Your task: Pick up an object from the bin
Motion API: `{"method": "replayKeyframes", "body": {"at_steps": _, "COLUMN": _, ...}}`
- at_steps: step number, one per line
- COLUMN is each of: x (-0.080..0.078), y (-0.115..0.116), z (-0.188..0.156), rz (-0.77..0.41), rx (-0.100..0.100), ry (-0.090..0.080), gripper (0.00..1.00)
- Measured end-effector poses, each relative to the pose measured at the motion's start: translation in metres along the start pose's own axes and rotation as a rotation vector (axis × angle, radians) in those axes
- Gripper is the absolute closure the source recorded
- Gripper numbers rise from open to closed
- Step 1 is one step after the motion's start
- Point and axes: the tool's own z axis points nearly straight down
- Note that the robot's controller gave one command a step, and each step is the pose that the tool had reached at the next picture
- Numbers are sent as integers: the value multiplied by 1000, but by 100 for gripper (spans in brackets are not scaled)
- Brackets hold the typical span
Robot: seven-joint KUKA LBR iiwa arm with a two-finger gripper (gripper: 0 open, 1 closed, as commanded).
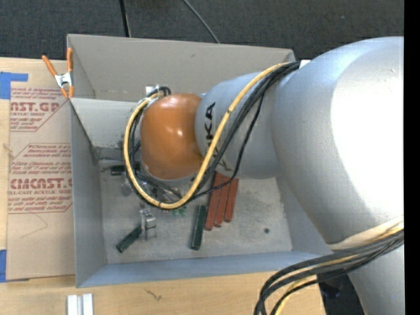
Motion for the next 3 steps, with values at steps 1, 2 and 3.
{"method": "replayKeyframes", "body": {"at_steps": 1, "x": 49, "y": 20, "z": 10, "rz": -198, "rx": -2, "ry": 6, "gripper": 100}}
{"method": "replayKeyframes", "body": {"at_steps": 2, "x": 49, "y": 20, "z": 10, "rz": -198, "rx": -2, "ry": 6, "gripper": 100}}
{"method": "replayKeyframes", "body": {"at_steps": 3, "x": 26, "y": 24, "z": -132, "rz": -244, "rx": -1, "ry": 3, "gripper": 100}}
